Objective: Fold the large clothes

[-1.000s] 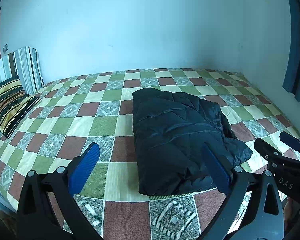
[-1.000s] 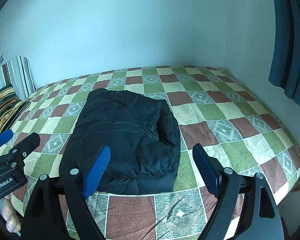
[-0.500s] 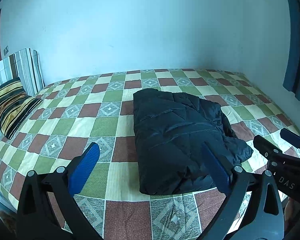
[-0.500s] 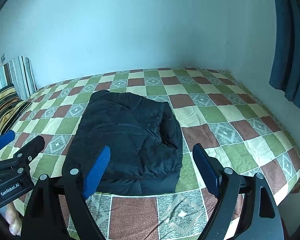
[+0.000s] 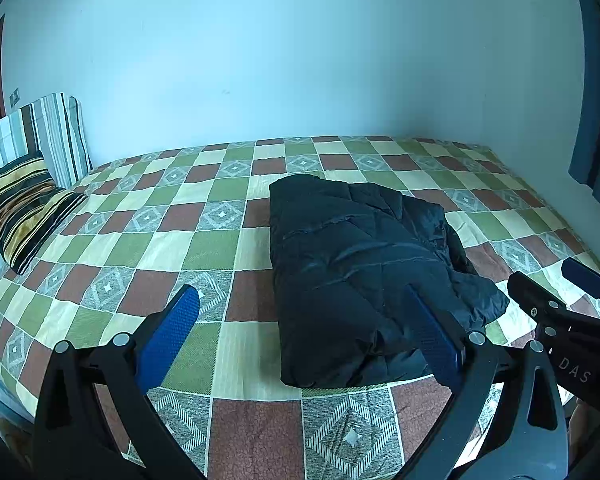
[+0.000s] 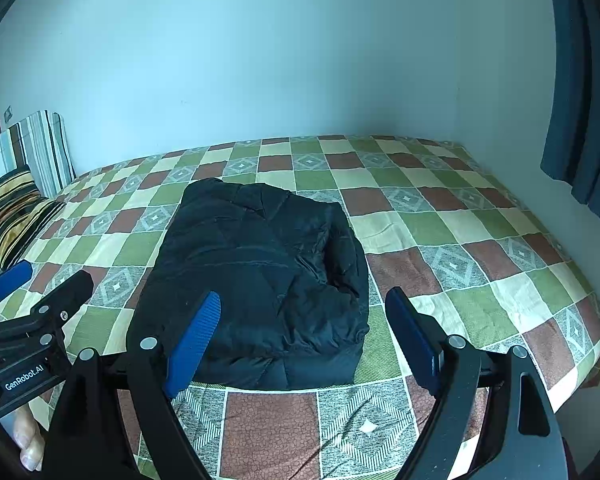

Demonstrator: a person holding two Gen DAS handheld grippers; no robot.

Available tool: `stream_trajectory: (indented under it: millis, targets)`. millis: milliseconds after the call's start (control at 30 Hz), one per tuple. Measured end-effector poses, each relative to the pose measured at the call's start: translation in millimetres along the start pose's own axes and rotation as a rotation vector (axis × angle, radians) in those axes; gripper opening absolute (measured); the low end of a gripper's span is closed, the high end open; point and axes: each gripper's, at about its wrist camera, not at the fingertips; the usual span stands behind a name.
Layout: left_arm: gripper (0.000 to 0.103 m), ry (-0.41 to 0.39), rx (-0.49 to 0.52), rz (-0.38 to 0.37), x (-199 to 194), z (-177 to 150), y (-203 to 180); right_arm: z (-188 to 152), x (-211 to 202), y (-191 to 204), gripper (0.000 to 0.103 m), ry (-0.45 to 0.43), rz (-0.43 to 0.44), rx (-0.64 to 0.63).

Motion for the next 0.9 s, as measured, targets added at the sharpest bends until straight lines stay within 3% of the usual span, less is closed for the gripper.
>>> stream_trajectory:
  millis: [900]
  targets:
    - [0.1, -0.004, -0.007, 0.02, -2.6, 0.7, 4.8, -0.8, -0.8, 1.9, 0.083, -0.002, 0.004, -0.007]
Point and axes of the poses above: each gripper's, at about its wrist camera, not at the fingertips, and x roughly the way its jaws point, y to its left, z to its top, and after that the axes turned 7 degrees about -z, right-handed
